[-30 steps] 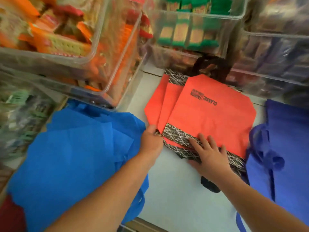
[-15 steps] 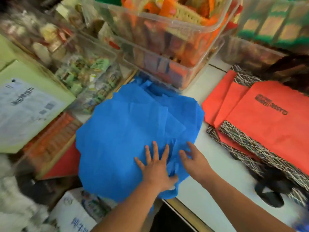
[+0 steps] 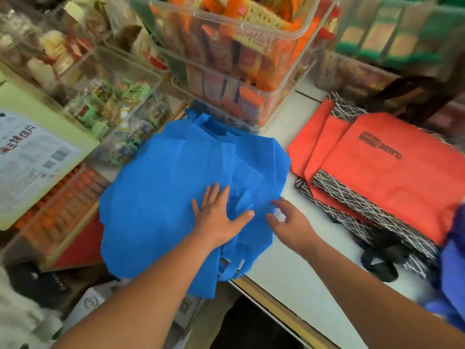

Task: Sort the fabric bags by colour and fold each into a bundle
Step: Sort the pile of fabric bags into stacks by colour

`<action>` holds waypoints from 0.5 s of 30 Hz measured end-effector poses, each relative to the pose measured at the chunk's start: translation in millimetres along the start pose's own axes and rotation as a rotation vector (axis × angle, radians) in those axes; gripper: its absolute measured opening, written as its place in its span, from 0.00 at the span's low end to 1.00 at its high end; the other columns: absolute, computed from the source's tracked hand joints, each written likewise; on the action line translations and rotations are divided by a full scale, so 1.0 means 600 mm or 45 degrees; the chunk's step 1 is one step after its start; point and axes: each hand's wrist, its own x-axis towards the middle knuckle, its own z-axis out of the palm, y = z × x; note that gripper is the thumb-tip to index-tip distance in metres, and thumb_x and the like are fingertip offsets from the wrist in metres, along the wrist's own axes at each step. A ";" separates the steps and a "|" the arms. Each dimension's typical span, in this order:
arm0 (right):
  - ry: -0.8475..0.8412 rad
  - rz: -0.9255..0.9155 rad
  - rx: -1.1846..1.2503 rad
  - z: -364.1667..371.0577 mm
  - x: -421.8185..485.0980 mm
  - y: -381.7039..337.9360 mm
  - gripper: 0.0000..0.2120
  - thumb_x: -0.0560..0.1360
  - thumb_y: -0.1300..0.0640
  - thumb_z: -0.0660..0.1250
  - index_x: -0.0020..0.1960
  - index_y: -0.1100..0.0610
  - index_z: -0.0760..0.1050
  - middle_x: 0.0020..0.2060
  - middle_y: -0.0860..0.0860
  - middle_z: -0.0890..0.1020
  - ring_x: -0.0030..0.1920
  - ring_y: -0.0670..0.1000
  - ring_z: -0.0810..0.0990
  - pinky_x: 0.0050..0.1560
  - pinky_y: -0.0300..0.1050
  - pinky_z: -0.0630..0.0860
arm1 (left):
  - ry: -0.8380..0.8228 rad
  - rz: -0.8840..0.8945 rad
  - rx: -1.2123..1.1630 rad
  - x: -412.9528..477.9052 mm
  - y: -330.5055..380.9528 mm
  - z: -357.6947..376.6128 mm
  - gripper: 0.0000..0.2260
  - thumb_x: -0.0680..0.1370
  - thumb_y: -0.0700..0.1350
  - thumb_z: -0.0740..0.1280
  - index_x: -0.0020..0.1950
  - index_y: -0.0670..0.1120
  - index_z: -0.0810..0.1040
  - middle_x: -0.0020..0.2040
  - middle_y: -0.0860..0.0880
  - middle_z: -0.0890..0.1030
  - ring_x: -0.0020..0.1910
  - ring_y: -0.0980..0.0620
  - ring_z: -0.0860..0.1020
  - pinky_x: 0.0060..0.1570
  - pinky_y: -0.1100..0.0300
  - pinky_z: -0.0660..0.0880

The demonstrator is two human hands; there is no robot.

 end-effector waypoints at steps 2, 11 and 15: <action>0.133 0.041 0.033 -0.042 -0.030 0.024 0.20 0.82 0.51 0.66 0.72 0.53 0.74 0.73 0.48 0.74 0.74 0.48 0.71 0.73 0.47 0.68 | 0.160 0.166 -0.063 -0.012 0.064 0.017 0.41 0.72 0.71 0.58 0.79 0.51 0.64 0.84 0.48 0.56 0.83 0.48 0.51 0.78 0.35 0.44; 0.626 0.197 -0.022 -0.297 -0.270 0.295 0.08 0.80 0.53 0.67 0.57 0.53 0.82 0.50 0.49 0.84 0.51 0.48 0.83 0.55 0.45 0.78 | -0.323 0.787 -0.311 -0.136 0.455 0.177 0.26 0.76 0.54 0.66 0.72 0.44 0.76 0.75 0.46 0.72 0.73 0.50 0.70 0.73 0.61 0.63; 0.711 0.409 -0.379 -0.369 -0.392 0.477 0.37 0.69 0.37 0.74 0.74 0.48 0.72 0.76 0.58 0.68 0.73 0.62 0.69 0.69 0.56 0.71 | -0.476 0.764 -0.260 -0.176 0.565 0.277 0.27 0.76 0.47 0.73 0.74 0.42 0.72 0.70 0.45 0.74 0.71 0.50 0.71 0.69 0.63 0.63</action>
